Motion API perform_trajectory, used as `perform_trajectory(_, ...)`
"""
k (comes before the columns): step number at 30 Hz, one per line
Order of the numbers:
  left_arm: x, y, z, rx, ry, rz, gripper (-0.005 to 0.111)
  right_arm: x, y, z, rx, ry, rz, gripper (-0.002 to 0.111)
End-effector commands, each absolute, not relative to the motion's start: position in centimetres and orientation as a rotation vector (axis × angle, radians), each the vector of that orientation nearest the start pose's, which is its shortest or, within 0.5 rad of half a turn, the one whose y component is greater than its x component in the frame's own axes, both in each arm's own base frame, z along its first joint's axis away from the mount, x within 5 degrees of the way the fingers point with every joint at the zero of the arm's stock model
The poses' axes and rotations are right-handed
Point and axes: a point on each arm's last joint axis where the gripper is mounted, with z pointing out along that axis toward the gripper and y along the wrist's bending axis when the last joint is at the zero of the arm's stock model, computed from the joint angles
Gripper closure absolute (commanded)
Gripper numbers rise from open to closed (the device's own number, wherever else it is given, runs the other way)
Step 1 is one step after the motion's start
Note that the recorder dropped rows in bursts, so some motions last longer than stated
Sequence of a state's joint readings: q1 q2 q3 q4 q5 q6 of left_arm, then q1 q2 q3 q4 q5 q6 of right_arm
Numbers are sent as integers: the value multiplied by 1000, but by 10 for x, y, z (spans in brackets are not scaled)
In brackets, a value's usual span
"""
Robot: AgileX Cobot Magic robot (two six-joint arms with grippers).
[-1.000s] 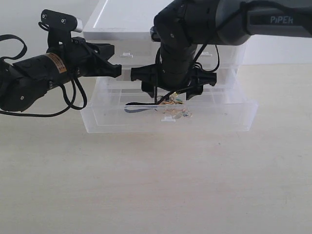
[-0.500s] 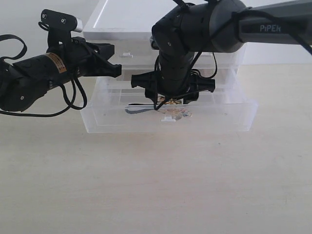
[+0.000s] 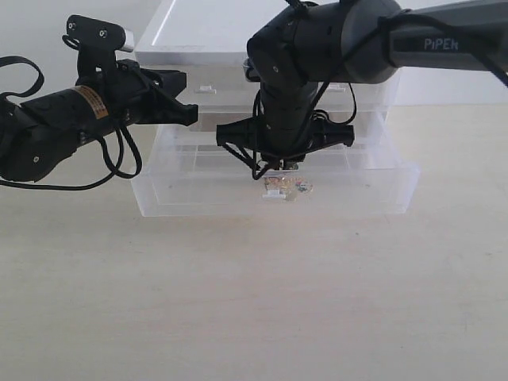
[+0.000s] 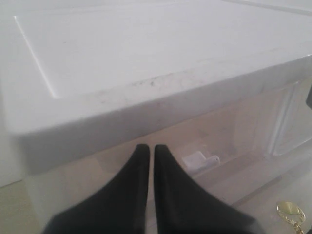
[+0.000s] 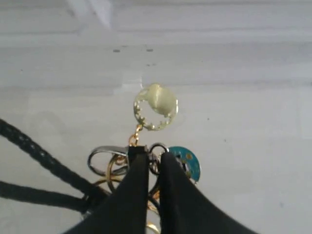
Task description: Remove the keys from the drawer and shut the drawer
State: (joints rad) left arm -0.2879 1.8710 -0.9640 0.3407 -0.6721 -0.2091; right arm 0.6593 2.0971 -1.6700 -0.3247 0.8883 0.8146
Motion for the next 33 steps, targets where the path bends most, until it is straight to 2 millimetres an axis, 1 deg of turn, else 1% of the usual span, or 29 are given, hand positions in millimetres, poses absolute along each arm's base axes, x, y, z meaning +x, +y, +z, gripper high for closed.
perform_trajectory(1, 376, -131, 201, 428, 1670, -359, 103, 368, 256, 212, -51, 2689, 17, 108)
perform_trajectory(3, 376, -131, 201, 428, 1670, -359, 103, 368, 255, 221, -91, 2654, 26, 108)
perform_trajectory(9, 376, -131, 201, 428, 1670, -359, 103, 364, 250, 251, -97, 2579, 51, 108)
perform_trajectory(12, 376, -131, 201, 428, 1670, -359, 103, 361, 247, 261, -120, 2561, 54, 108)
perform_trajectory(15, 376, -131, 201, 428, 1670, -359, 103, 359, 248, 261, -165, 2580, 64, 108)
perform_trajectory(17, 376, -131, 201, 428, 1670, -359, 103, 355, 252, 259, -263, 2615, 92, 108)
perform_trajectory(19, 376, -131, 201, 428, 1670, -359, 103, 352, 255, 258, -406, 2626, 119, 108)
perform_trajectory(20, 376, -131, 201, 428, 1668, -359, 103, 351, 257, 257, -452, 2629, 137, 106)
perform_trajectory(21, 376, -131, 201, 428, 1668, -359, 103, 350, 258, 257, -481, 2632, 153, 102)
perform_trajectory(23, 376, -131, 202, 427, 1663, -361, 103, 349, 259, 257, -511, 2632, 154, 89)
perform_trajectory(24, 376, -131, 202, 427, 1663, -361, 103, 349, 259, 257, -524, 2629, 151, 78)
perform_trajectory(26, 376, -131, 202, 427, 1663, -361, 103, 349, 258, 257, -527, 2632, 148, 60)
perform_trajectory(27, 376, -131, 202, 427, 1663, -361, 103, 349, 258, 256, -528, 2634, 143, 51)
perform_trajectory(28, 376, -131, 202, 427, 1663, -361, 103, 349, 258, 256, -530, 2633, 140, 46)
perform_trajectory(29, 376, -131, 202, 427, 1663, -361, 103, 349, 258, 256, -530, 2636, 138, 43)
perform_trajectory(33, 376, -131, 202, 427, 1663, -361, 103, 349, 258, 256, -536, 2635, 133, 44)
